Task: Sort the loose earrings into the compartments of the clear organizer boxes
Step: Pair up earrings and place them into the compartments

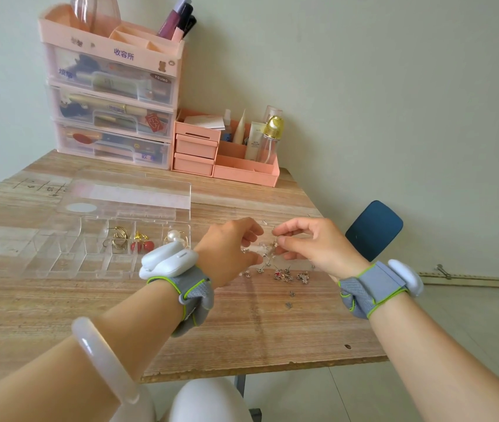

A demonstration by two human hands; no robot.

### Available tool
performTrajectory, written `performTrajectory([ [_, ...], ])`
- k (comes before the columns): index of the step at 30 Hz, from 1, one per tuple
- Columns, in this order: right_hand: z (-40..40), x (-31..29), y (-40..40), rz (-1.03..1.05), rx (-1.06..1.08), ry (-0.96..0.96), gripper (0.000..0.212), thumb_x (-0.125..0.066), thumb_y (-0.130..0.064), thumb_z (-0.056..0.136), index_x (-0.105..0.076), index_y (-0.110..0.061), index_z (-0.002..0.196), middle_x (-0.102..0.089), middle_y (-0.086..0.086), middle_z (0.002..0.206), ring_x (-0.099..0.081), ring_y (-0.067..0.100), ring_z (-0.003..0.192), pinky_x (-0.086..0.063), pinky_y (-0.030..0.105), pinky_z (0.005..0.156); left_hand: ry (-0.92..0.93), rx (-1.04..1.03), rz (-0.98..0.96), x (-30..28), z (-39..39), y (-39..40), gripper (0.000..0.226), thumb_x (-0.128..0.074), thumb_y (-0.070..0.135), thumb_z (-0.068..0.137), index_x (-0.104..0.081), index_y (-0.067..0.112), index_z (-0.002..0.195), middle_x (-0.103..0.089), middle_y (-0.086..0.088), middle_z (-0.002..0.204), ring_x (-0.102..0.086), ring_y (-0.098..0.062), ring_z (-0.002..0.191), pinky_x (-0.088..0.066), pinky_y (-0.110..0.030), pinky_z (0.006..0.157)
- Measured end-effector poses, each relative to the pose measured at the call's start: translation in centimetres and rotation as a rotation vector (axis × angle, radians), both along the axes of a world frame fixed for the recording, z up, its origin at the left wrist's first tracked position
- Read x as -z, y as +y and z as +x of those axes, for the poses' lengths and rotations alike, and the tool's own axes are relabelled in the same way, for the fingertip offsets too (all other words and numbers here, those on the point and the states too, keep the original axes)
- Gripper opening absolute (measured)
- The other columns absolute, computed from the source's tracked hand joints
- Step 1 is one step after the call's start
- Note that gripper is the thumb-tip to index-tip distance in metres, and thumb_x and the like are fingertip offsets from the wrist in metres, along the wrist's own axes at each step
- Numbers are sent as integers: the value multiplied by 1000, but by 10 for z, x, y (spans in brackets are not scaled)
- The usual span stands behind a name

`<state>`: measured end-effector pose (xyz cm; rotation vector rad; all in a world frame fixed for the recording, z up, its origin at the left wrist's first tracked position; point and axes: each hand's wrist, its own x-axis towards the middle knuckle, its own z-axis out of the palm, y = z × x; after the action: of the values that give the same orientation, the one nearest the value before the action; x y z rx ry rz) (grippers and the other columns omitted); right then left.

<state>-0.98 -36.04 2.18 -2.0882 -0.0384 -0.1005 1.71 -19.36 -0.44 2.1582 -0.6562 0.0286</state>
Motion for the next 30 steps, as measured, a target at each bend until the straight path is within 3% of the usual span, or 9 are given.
performTrajectory([
  [5, -1, -3, 5, 201, -16, 35, 15, -58, 7, 84, -61, 6, 99, -60, 6, 75, -65, 13, 65, -56, 25, 70, 58, 15, -60, 1, -3, -8, 46, -74, 24, 74, -46, 18, 110, -61, 7, 102, -58, -9, 98, -46, -22, 83],
  [10, -2, -6, 7, 370, -15, 71, 11, -58, 7, 84, -60, 2, 93, -62, 12, 78, -68, 14, 65, -57, 26, 70, 72, -28, -164, 1, -4, -11, 45, -74, 24, 73, -44, 18, 106, -66, 3, 97, -60, -9, 92, -42, -15, 72],
  [13, -2, -7, 5, 439, -23, 74, 9, -58, 6, 84, -60, -1, 91, -62, 12, 81, -68, 16, 70, -58, 28, 74, 73, -44, -214, -4, -3, -12, 33, -73, 24, 74, -51, 17, 97, -67, -1, 92, -64, -14, 85, -46, -21, 72],
  [17, 0, -8, 2, 454, -31, 60, 9, -58, 4, 85, -60, -1, 91, -63, 11, 80, -67, 14, 69, -57, 22, 68, 36, -95, -228, -10, 1, -9, 10, -69, 22, 78, -59, 21, 81, -69, 0, 80, -63, -14, 76, -46, -19, 65],
  [20, 3, -7, -1, 456, -22, 52, 7, -57, 2, 86, -60, 0, 92, -64, 11, 82, -66, 15, 69, -57, 24, 68, 21, -117, -275, -12, 5, -4, 9, -67, 20, 81, -61, 25, 77, -70, 0, 77, -64, -14, 75, -48, -22, 69],
  [23, 8, -3, -8, 398, 60, 27, 6, -56, 2, 87, -60, -2, 89, -62, 10, 80, -64, 13, 65, -57, 26, 67, -2, -143, -292, -18, 9, 4, 3, -67, 21, 81, -64, 23, 81, -69, 0, 78, -61, -12, 72, -46, -19, 66],
  [26, 13, 4, -13, 236, 125, 6, 9, -58, 0, 87, -60, -7, 82, -61, 8, 75, -60, 8, 59, -53, 19, 57, -25, -173, -273, -21, 13, 11, 1, -67, 22, 81, -67, 22, 82, -68, -2, 80, -59, -13, 72, -48, -23, 69],
  [30, 19, 15, -16, -164, 134, -59, 1, -67, -10, 83, -67, -11, 82, -58, -2, 68, -50, -1, 53, -39, 9, 48, -37, -197, -226, -20, 16, 19, 4, -66, 24, 82, -66, 26, 78, -64, 5, 74, -54, -4, 64, -39, -6, 54],
])
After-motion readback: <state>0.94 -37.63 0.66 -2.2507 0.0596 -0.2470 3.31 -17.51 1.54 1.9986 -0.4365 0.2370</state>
